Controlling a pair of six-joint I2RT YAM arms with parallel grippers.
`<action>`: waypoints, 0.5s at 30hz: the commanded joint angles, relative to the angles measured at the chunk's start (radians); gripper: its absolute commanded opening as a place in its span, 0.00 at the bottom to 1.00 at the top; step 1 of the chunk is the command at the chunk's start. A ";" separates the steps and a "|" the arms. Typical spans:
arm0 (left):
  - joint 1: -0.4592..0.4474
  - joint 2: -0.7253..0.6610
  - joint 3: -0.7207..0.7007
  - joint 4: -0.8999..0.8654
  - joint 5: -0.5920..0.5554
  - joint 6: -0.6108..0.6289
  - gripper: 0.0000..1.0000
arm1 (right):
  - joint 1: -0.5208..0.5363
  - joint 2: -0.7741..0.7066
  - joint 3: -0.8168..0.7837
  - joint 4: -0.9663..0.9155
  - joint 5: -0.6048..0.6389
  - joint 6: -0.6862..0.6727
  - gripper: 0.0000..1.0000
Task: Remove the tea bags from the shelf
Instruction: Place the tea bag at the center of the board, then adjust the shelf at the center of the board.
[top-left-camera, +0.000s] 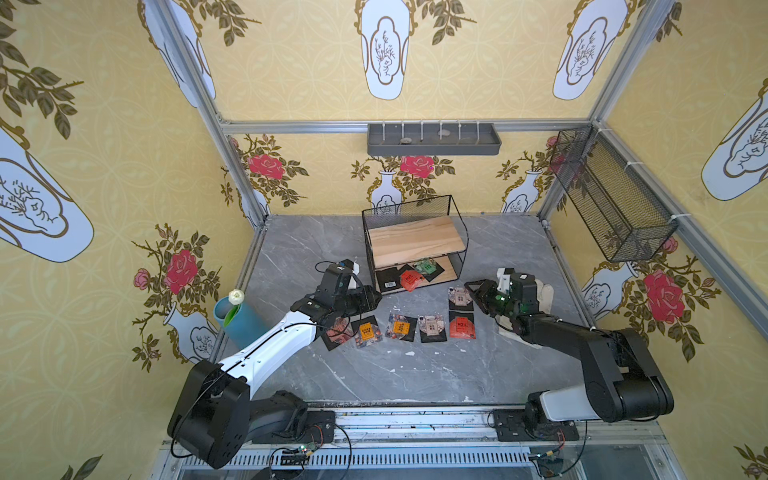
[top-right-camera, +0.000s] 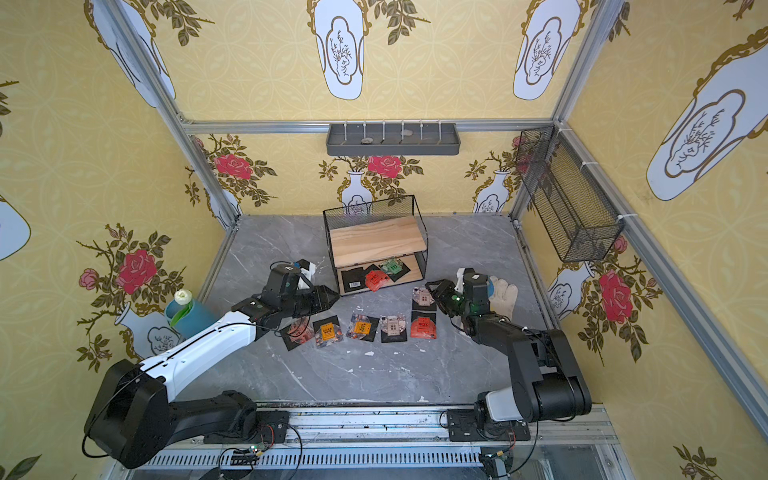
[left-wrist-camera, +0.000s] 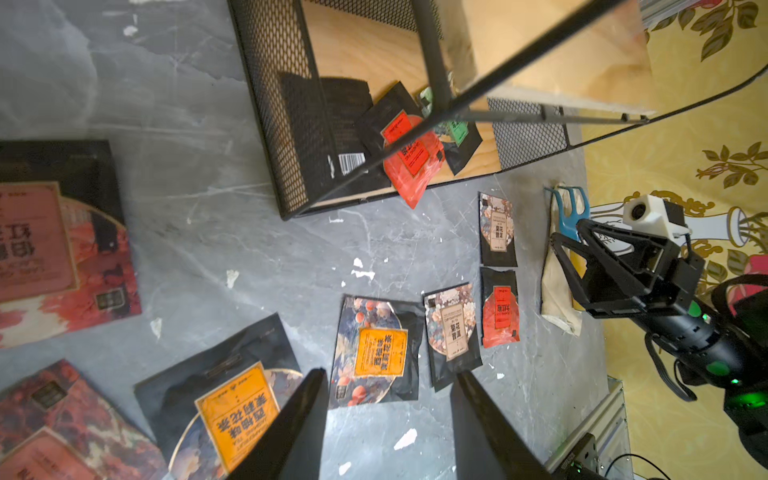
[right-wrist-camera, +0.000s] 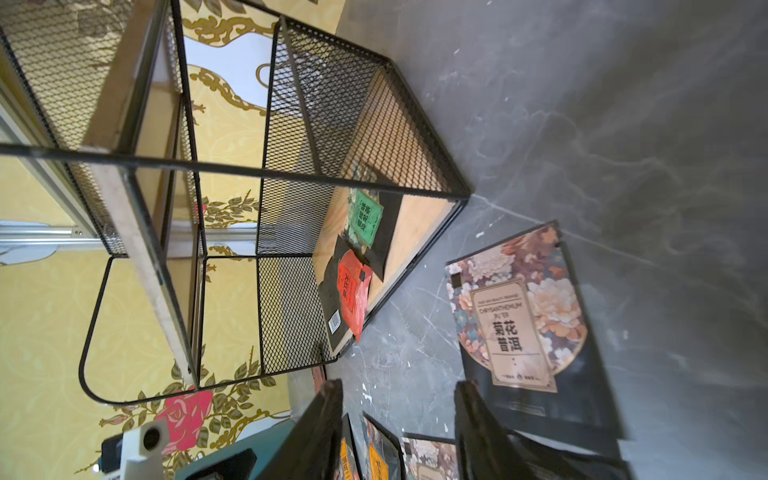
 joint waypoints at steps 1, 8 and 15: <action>0.000 0.056 0.042 0.089 0.021 0.036 0.52 | 0.014 0.004 0.002 0.003 0.015 -0.027 0.47; 0.001 0.167 0.126 0.121 0.030 0.058 0.46 | 0.023 0.014 -0.011 0.039 0.013 -0.020 0.46; 0.013 0.229 0.182 0.110 0.003 0.126 0.43 | 0.025 0.029 -0.013 0.058 0.007 -0.021 0.46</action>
